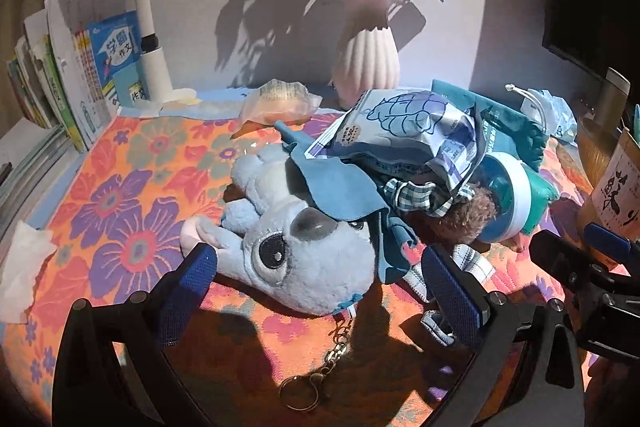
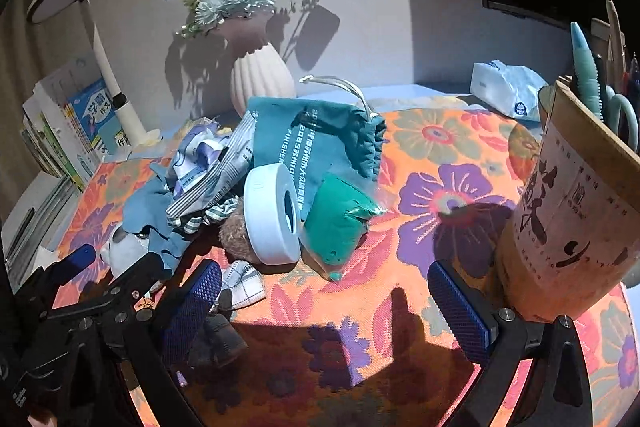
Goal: Organize soft objects
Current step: 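Move both grippers toward the grey plush dog on the pile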
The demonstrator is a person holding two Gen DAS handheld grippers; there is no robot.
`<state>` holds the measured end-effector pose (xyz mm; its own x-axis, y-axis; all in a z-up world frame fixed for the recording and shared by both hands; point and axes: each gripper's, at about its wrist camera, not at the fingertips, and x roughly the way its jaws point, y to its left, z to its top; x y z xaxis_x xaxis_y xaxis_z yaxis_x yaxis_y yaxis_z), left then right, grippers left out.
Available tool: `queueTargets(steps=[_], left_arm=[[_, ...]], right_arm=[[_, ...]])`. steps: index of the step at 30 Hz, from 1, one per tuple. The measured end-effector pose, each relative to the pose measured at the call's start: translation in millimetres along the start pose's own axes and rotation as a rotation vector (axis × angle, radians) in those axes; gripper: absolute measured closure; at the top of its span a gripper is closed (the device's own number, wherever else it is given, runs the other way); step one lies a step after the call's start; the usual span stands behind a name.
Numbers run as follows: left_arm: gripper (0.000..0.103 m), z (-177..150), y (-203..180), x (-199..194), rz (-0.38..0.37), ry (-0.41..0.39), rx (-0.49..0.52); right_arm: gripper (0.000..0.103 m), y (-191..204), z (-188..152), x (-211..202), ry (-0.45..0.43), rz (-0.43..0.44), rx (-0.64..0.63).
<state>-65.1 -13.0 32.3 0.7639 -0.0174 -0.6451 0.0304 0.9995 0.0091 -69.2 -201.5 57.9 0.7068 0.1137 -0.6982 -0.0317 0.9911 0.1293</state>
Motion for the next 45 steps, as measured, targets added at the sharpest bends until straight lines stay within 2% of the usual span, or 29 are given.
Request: queueTargets(steps=[10,45], left_arm=[[0.001,0.4,3.8,3.4,0.003,0.016,-0.011],[0.001,1.2,5.1,5.9,0.005,0.027,-0.027]], right_arm=[[0.000,4.9,0.2,1.4,0.000,-0.038,-0.040],[0.000,4.6,-0.3,5.8,0.023,-0.040,-0.024]])
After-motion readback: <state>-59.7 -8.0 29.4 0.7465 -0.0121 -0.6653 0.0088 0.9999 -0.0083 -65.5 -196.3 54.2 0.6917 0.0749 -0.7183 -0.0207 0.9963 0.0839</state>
